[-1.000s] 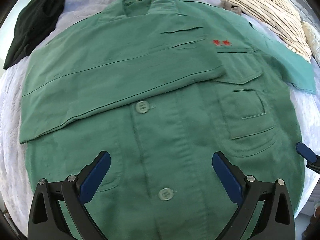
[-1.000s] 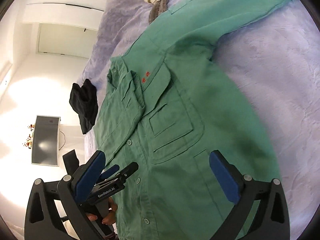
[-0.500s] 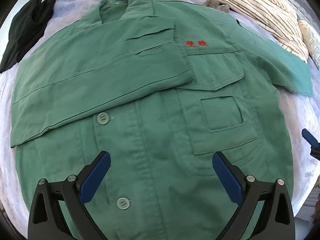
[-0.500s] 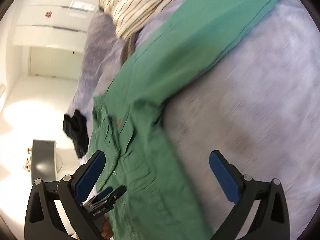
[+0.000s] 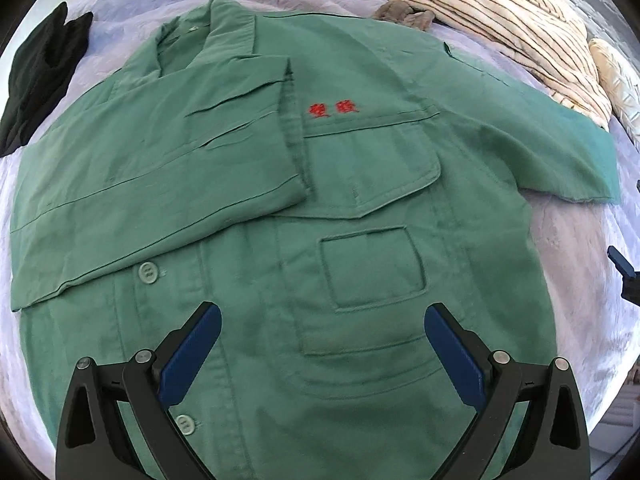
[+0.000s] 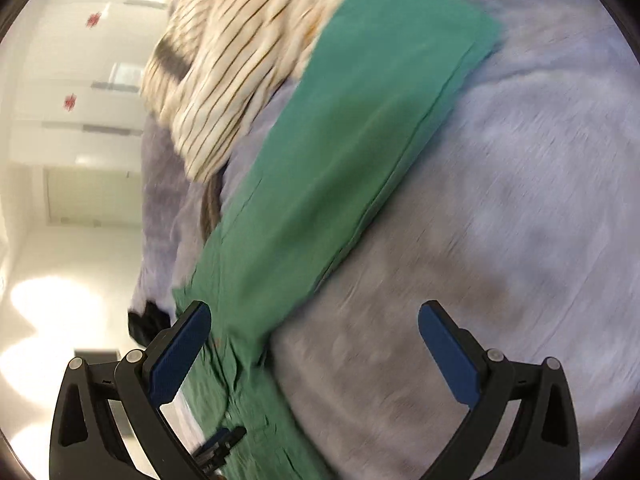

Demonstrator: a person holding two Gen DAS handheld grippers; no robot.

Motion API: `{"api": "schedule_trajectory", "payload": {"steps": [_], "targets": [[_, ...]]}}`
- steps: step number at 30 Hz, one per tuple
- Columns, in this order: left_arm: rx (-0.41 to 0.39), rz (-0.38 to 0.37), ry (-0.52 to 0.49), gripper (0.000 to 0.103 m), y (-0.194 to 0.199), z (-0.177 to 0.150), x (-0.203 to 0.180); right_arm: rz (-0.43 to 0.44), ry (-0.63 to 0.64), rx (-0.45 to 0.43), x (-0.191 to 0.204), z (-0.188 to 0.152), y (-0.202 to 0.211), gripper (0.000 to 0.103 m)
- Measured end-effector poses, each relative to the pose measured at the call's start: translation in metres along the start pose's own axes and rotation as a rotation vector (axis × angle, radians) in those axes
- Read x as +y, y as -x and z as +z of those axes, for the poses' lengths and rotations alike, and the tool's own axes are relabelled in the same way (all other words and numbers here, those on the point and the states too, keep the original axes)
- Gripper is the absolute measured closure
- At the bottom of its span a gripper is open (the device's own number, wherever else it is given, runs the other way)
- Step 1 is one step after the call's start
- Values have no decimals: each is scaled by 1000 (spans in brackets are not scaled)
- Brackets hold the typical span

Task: Fold large clothes

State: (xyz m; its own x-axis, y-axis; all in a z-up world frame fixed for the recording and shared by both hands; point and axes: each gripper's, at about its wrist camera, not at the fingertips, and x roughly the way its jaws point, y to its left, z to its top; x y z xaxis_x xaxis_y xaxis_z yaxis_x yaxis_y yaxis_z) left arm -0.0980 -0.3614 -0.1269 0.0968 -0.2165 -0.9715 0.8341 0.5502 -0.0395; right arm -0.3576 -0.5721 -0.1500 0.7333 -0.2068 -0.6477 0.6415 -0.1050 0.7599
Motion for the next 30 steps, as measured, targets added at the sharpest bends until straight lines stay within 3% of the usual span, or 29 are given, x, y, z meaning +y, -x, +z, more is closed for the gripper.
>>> {"api": "schedule_trajectory", "payload": {"steps": [4,11,20,24,25,26,27,29,30], "targets": [[3,-3,8,1,-8,9,-5,16,-85,-30,-21,31,1,0],[-7,-2,6,1,-6,15,-12,30,-121,-83,-39,72,-10,0],[-2,-4,-28,1,-10,26,-23,80,-178,-131,-46,106,-20,0],[-8,39,-75,1,-20,38,-36,80,-219,-136,-46,114,-22,4],[-7,40,-77,1,-22,40,-37,89,-236,-136,-48,115,-22,7],[-2,33,-73,1,-24,44,-38,93,-256,-132,-50,116,-22,27],[4,26,-67,1,-25,46,-39,85,-276,-126,-53,117,-23,58],[11,29,-58,1,-28,50,-39,68,-324,-95,-63,116,-29,98],[12,43,-59,1,-29,52,-39,78,-346,-94,-68,114,-30,98]]}}
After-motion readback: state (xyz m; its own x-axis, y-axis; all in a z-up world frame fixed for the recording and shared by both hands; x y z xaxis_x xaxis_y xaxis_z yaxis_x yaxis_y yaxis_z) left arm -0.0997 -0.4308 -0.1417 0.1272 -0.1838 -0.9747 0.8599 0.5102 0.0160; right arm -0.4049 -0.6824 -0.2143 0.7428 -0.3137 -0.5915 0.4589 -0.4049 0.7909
